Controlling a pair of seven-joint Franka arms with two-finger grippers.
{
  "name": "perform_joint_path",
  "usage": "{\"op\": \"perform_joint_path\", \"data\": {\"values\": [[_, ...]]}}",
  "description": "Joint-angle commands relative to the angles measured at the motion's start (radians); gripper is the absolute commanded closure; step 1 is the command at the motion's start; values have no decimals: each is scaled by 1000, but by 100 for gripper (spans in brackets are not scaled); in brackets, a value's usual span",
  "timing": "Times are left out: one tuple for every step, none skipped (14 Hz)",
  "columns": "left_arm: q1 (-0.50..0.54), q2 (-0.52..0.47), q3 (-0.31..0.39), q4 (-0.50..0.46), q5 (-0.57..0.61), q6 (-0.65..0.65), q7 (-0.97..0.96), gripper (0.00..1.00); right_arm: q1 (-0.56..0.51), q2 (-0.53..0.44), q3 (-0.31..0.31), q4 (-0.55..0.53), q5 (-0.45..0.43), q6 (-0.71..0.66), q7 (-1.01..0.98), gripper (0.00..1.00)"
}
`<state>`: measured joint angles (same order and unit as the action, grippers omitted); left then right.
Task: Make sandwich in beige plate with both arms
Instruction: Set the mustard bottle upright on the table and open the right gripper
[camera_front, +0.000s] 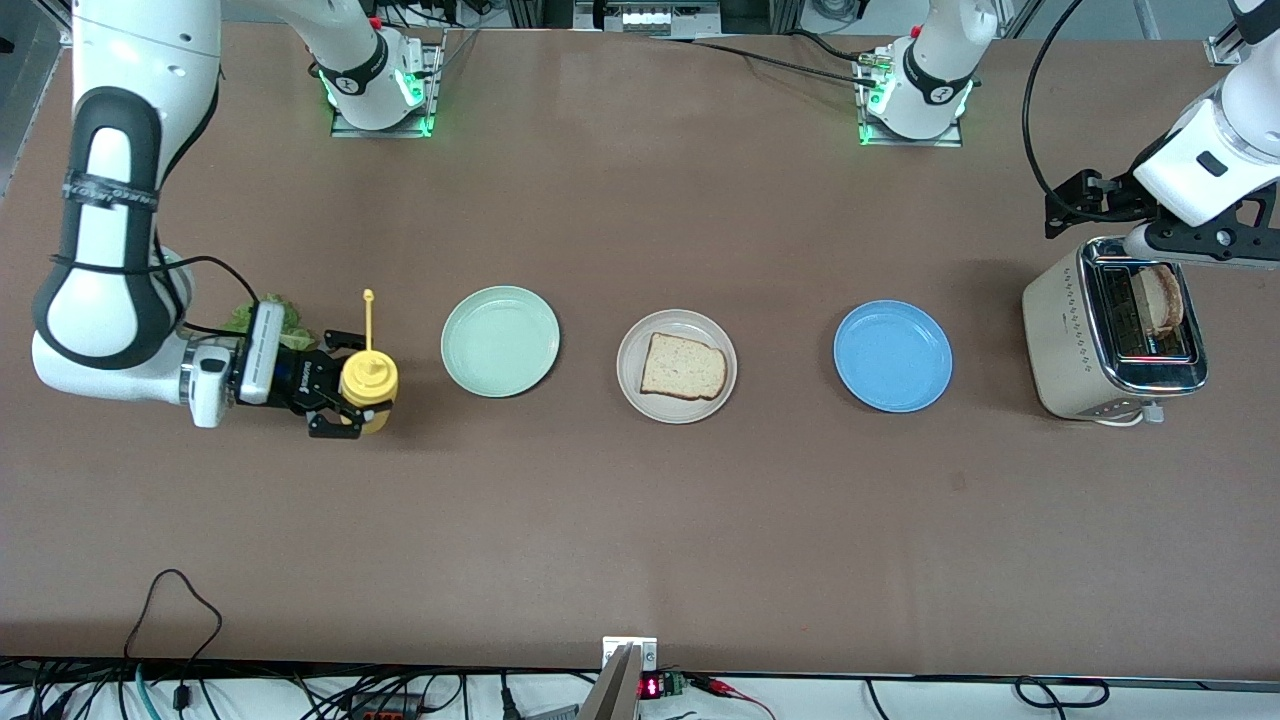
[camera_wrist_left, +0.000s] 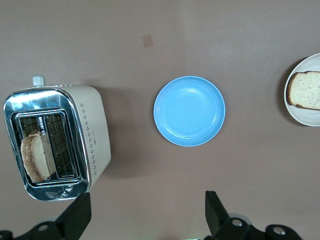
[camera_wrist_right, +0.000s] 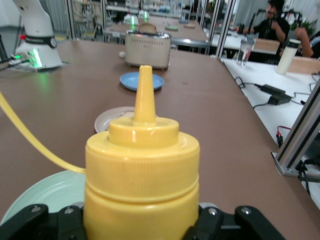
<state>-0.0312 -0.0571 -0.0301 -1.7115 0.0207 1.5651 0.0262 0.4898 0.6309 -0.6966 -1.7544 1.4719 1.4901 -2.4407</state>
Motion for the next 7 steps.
{"op": "perform_joint_path", "data": {"values": [[7,-1,-5,16,-13,-14,11,0,-55,-42,20,-108,39,-94,-125,100],[7,-1,-5,23,-13,-16,11,0,-75,-34,22,-125,42,-126,-176,100],[7,0,-5,24,-13,-16,11,0,-95,-24,23,-140,44,-161,-208,100],[7,0,-5,24,-13,-16,9,0,-114,-10,25,-154,45,-194,-228,100],[7,0,-5,24,-13,-16,9,0,-131,6,26,-169,47,-220,-242,100],[7,0,-5,24,-13,-16,9,0,-145,24,29,-181,54,-237,-245,100],[7,0,-5,24,-13,-16,9,0,-158,54,41,-197,73,-263,-245,100]]}}
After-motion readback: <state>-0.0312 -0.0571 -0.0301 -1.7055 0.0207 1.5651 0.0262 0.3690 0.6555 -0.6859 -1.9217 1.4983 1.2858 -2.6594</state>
